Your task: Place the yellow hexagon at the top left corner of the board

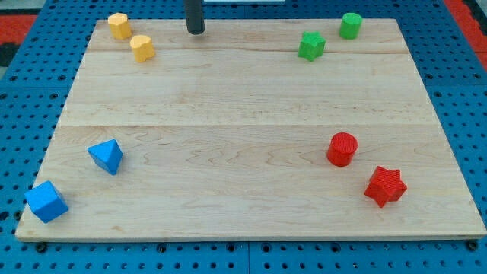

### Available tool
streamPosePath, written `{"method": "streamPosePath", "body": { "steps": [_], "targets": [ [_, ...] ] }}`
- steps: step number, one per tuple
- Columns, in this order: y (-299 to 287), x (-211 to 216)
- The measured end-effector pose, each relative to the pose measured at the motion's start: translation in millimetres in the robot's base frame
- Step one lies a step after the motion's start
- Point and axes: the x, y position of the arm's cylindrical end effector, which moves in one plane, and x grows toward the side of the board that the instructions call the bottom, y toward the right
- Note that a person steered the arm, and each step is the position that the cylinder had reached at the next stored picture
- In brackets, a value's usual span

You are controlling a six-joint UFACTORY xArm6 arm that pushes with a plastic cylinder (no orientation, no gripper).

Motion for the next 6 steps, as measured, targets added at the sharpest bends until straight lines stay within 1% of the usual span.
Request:
{"method": "streamPosePath", "body": {
  "steps": [1, 2, 3, 6],
  "targets": [
    [-6.5, -13.1],
    [-26.6, -19.6],
    [-58.8, -19.6],
    [-120.7, -19.3]
  ]
}}
